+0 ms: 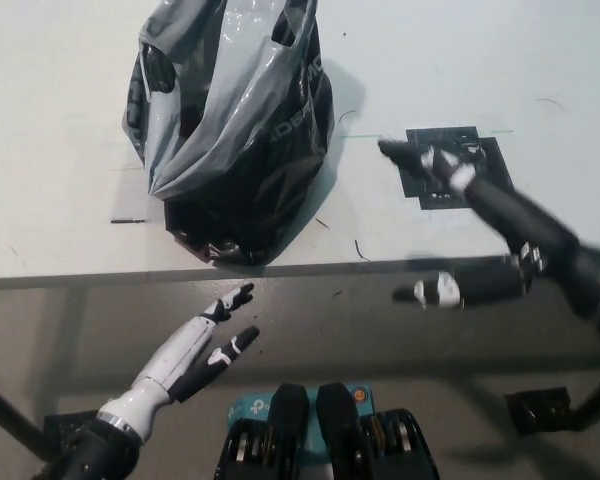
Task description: The robot uses its right hand to pick up a bag of coffee beans and puts it in the black plastic bag, then the robot grabs the top of the bag and lifts it.
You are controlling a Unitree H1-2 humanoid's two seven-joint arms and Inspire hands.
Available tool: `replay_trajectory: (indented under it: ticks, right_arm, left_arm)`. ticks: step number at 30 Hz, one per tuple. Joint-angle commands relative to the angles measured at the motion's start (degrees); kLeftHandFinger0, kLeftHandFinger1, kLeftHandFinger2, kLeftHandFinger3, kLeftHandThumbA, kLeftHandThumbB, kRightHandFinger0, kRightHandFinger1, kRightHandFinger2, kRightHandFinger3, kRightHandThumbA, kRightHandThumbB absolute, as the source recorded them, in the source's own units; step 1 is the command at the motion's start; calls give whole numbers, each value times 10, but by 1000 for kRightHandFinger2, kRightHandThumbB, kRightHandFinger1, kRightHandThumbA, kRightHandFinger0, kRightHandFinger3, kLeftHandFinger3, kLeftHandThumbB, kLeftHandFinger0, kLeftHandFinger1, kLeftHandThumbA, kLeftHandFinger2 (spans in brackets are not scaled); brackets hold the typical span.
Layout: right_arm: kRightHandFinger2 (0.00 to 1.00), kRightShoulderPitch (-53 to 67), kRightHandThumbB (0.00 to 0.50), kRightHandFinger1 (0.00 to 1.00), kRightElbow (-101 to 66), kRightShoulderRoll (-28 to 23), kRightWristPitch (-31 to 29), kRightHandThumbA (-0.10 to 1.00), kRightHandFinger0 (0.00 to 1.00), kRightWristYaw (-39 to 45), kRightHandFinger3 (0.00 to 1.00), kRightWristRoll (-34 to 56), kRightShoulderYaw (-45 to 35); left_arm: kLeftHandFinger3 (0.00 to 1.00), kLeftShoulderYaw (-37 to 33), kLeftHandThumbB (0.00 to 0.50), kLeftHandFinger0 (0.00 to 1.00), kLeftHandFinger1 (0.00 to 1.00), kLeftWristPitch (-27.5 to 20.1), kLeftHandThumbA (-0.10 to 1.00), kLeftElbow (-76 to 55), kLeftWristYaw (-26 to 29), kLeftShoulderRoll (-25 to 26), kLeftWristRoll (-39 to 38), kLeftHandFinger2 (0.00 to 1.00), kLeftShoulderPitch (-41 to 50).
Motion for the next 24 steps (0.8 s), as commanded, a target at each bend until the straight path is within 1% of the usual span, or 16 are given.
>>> replay_trajectory:
  ticks: [1,2,4,6,7,8,9,11,13,14,15,16,18,19,21,24]
  right_arm:
    - [1000,120,298,1000,-200,87,-180,1000,1000,-143,1000,62,-102]
    - [1000,135,307,1000,-175,101,-200,1000,1000,-145,1000,52,-99]
    - [1000,154,278,1000,-128,120,-229,1000,1000,-154,1000,25,-94]
    - [1000,170,212,1000,-42,138,-281,1000,1000,-164,1000,6,-95]
    - [1000,172,174,1000,-16,142,-294,1000,1000,-166,1000,8,-97]
    - [1000,177,125,1000,27,149,-309,1000,1000,-171,1000,7,-101]
    - [1000,178,107,1000,58,153,-314,1000,1000,-177,1000,5,-105]
    - [1000,175,121,1000,130,160,-328,1000,1000,-195,1000,-5,-112]
    - [1000,177,141,1000,187,163,-345,1000,1000,-201,1000,-8,-115]
    - [1000,180,152,1000,210,162,-354,1000,1000,-203,1000,-11,-116]
    - [1000,185,153,1000,216,163,-358,1000,1000,-203,1000,-13,-115]
    - [1000,195,165,1000,224,166,-362,1000,1000,-204,1000,-15,-114]
    - [1000,206,137,1000,226,167,-357,1000,1000,-199,1000,-10,-114]
    - [1000,220,124,1000,222,168,-352,986,1000,-196,1000,-7,-114]
    - [1000,233,128,1000,221,170,-354,973,1000,-195,1000,-8,-113]
    - [1000,251,123,1000,226,171,-366,949,1000,-198,1000,-16,-108]
  left_arm:
    - [1000,50,187,1000,1000,-13,1000,2,25,4,-53,1000,-68]
    - [1000,52,189,1000,1000,-13,1000,1,24,4,-51,1000,-67]
    - [1000,53,195,1000,1000,-14,1000,-1,24,4,-49,1000,-64]
    - [1000,56,192,1000,1000,-15,1000,-5,22,2,-52,1000,-52]
    - [1000,57,194,1000,1000,-15,1000,-8,23,1,-51,1000,-47]
    - [1000,58,194,1000,1000,-20,1000,-10,24,0,-52,1000,-38]
    - [1000,58,199,1000,1000,-24,1000,-10,25,-1,-53,1000,-34]
    - [1000,61,224,1000,1000,-27,1000,-10,28,-4,-56,1000,-24]
    - [1000,67,228,1000,1000,-29,1000,-13,33,-7,-60,1000,-11]
    - [1000,70,221,1000,1000,-32,1000,-15,37,-9,-61,1000,-3]
    - [1000,71,220,1000,1000,-33,1000,-18,37,-10,-62,1000,3]
    - [1000,73,234,1000,1000,-31,1000,-25,37,-11,-61,1000,15]
    - [1000,76,256,1000,1000,-28,1000,-31,37,-15,-63,1000,26]
    - [1000,76,259,1000,1000,-27,1000,-36,36,-18,-66,1000,38]
    - [1000,76,256,1000,1000,-30,1000,-39,34,-19,-67,1000,49]
    - [1000,77,265,1000,1000,-31,1000,-42,32,-21,-69,1000,67]
